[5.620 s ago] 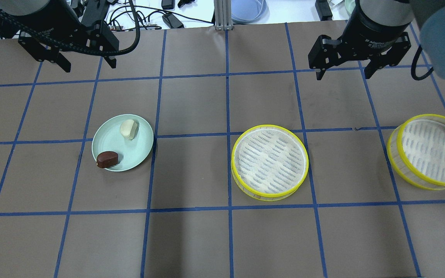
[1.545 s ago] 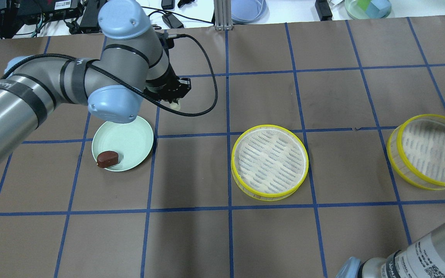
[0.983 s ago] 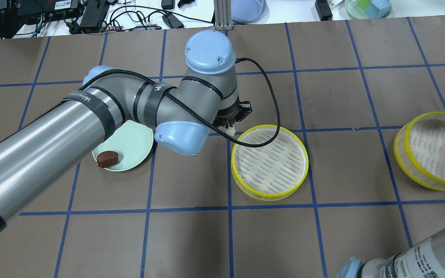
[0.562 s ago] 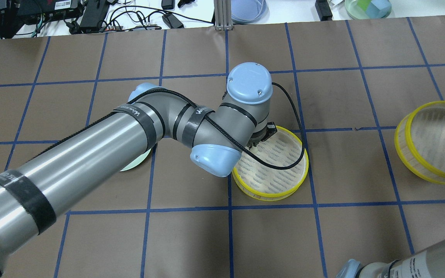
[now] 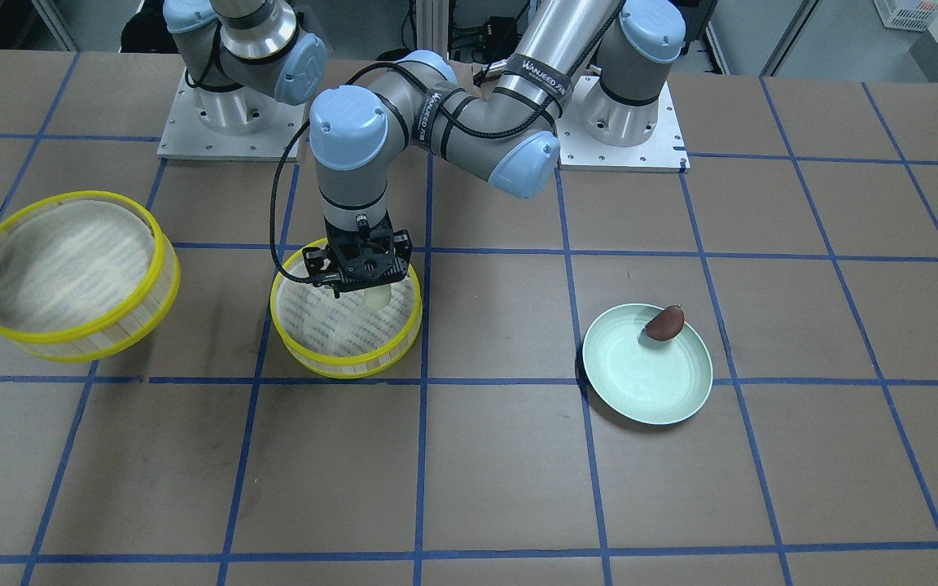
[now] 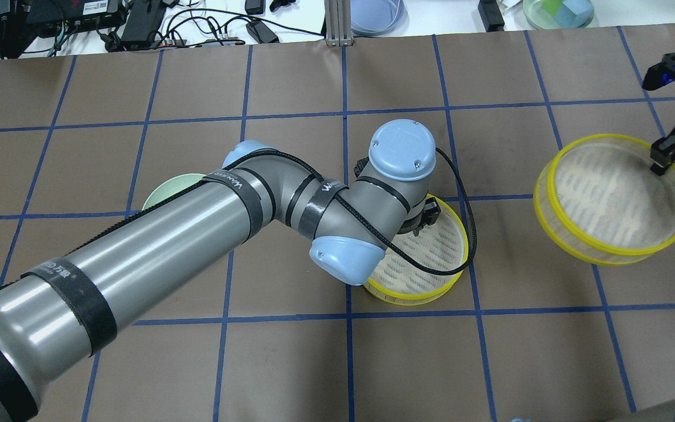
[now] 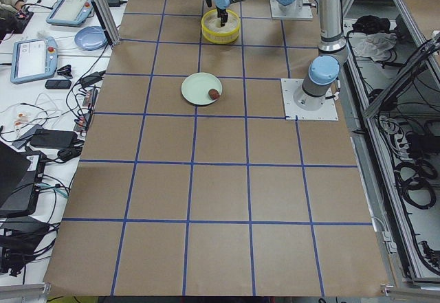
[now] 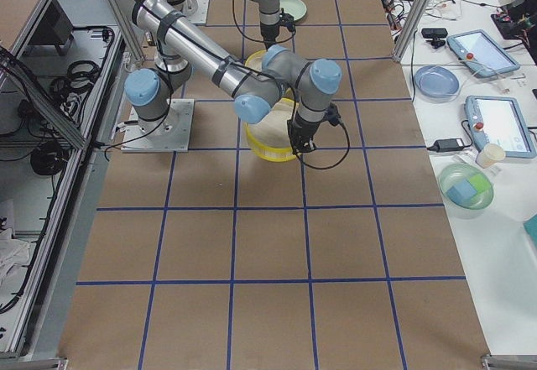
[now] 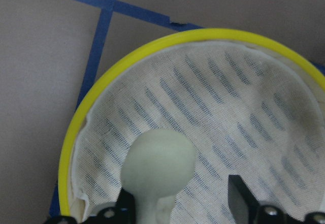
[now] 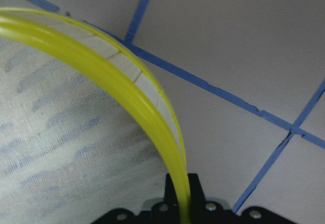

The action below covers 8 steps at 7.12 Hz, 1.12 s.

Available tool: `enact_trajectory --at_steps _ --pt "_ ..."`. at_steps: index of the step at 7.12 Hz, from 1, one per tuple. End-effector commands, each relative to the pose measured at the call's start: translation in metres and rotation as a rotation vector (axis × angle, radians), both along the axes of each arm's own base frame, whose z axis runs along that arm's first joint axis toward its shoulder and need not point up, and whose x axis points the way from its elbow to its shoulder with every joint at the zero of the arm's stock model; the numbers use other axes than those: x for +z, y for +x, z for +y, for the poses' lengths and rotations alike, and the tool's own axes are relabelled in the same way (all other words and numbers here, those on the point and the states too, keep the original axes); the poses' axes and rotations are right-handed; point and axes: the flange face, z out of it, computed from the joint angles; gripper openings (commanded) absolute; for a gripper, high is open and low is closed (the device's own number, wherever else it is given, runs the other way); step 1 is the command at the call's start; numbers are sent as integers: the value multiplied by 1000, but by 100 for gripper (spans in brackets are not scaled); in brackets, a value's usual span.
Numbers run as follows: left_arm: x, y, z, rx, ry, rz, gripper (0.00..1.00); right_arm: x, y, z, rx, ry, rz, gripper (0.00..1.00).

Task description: Stack buns with steamer

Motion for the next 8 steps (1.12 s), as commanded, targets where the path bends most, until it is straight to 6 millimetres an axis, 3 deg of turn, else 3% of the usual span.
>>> enact_trajectory --at_steps 1,4,5,6,8 --pt "7 0 0 0 -15 3 100 9 61 -4 -22 -9 19 0" --pt "29 8 -4 -10 -50 14 100 6 71 -4 -30 1 -5 0" --pt "39 26 -12 -81 -85 -41 100 7 79 -2 -48 7 -16 0" --pt "49 61 -31 -65 -109 -116 100 9 95 -1 -58 10 -11 0" --pt "83 125 -60 -108 -93 -139 100 -4 143 21 -83 40 -11 0"
